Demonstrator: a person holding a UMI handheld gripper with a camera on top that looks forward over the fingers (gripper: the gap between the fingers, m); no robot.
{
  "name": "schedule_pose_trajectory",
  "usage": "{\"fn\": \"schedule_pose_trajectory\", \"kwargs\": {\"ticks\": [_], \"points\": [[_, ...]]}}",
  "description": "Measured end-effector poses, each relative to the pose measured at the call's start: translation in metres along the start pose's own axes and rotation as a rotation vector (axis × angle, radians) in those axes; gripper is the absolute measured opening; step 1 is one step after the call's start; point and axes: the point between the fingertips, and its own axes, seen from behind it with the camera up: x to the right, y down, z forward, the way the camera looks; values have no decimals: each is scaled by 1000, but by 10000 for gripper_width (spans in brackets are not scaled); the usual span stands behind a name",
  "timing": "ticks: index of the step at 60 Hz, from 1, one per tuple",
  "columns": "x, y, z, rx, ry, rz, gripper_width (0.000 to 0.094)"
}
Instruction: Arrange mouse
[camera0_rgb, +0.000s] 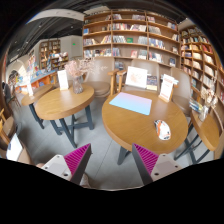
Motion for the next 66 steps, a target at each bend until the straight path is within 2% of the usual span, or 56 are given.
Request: {"fn": "schedule_pose_trajectory", "kwargs": {"ticks": [17, 35, 55, 66], "points": [[29, -8, 14, -37, 57, -3, 855], [97, 12, 28, -106, 152, 33, 852], [188, 35, 32, -118, 303, 100, 851], [214, 45, 43, -107, 306, 134, 856]]}}
